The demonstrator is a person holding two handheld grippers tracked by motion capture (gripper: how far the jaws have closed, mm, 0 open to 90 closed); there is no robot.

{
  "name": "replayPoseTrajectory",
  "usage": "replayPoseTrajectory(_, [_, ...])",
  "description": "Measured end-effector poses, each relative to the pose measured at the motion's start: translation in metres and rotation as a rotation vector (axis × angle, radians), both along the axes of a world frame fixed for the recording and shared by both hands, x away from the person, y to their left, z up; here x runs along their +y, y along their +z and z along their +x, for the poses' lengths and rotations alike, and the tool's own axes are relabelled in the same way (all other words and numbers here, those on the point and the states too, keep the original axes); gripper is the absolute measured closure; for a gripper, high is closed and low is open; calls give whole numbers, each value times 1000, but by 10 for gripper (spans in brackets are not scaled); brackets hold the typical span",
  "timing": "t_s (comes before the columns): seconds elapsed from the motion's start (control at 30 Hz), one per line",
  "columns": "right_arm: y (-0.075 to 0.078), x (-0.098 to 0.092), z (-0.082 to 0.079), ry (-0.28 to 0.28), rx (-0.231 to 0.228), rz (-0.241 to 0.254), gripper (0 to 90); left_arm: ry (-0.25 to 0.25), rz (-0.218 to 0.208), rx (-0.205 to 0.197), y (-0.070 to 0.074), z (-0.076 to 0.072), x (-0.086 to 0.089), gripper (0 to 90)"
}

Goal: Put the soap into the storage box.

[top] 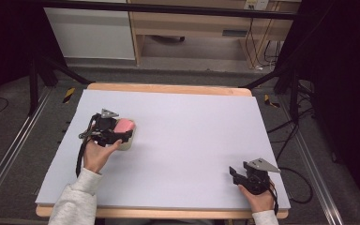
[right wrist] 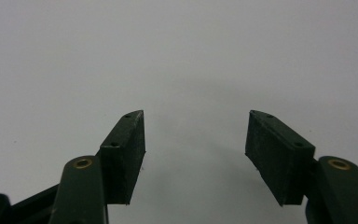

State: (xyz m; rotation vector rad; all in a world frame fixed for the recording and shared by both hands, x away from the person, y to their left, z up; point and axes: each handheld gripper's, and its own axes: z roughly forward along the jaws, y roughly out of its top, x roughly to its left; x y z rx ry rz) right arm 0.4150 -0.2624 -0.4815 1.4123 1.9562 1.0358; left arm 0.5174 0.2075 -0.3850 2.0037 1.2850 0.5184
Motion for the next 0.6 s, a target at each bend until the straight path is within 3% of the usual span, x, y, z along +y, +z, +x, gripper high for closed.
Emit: replayPoseTrajectory(0.6, [-1,0,1,1,-1,-4,379,49,12,20,-9,18,8,371])
